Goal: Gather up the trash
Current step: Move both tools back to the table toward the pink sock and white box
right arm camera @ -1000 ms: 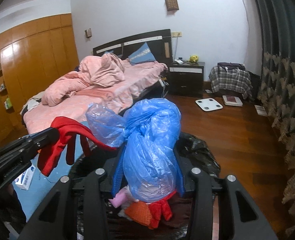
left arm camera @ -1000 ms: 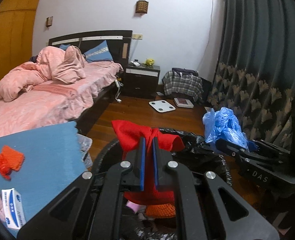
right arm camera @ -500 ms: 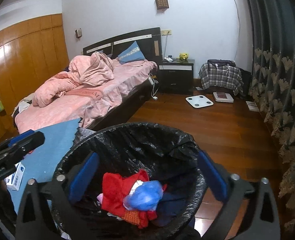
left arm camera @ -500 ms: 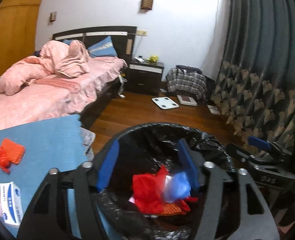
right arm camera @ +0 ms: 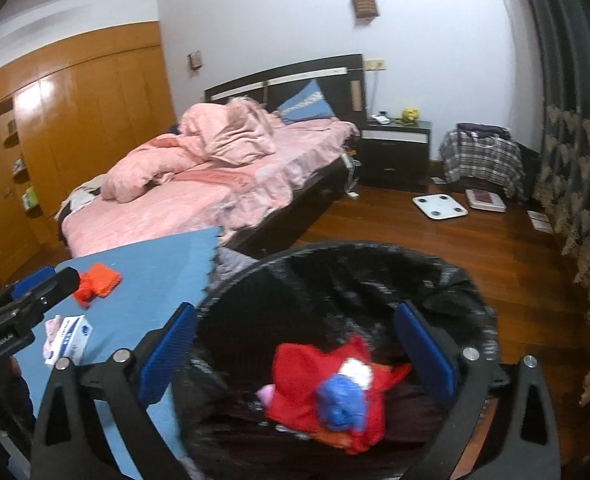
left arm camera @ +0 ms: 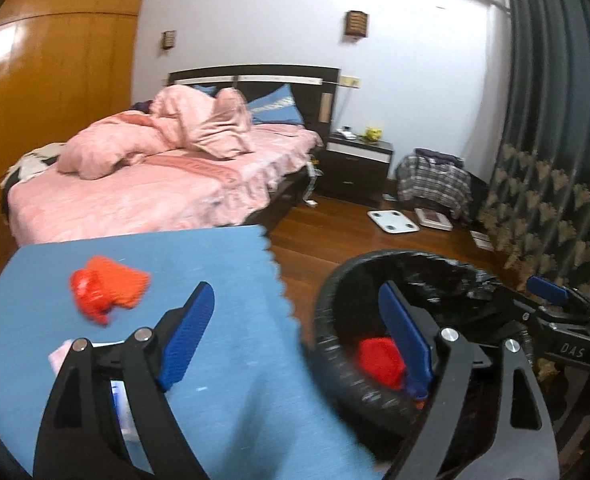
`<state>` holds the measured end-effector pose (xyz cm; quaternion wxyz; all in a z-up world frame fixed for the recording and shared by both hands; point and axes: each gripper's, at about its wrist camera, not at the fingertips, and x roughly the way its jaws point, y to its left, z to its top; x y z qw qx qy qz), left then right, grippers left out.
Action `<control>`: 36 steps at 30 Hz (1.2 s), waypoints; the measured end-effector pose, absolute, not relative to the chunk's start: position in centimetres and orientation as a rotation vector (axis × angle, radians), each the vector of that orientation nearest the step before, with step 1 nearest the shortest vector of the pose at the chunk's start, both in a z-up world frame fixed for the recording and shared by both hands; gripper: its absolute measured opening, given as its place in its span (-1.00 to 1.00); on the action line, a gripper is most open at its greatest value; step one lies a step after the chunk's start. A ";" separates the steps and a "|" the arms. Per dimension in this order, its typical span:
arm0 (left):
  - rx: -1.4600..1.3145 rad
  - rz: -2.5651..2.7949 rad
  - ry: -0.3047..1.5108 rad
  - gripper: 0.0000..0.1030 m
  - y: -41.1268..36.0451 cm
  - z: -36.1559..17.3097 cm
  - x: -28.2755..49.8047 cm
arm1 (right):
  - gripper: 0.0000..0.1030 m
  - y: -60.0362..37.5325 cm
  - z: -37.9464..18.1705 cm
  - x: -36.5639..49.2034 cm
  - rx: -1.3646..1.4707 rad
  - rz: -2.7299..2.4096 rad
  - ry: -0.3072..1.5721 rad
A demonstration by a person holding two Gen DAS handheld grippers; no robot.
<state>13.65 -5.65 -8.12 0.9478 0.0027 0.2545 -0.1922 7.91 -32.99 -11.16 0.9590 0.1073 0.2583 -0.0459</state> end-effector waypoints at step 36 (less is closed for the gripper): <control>-0.005 0.040 0.649 0.59 18.5 -14.3 13.0 | 0.89 -6.1 -16.1 13.6 0.055 0.256 0.663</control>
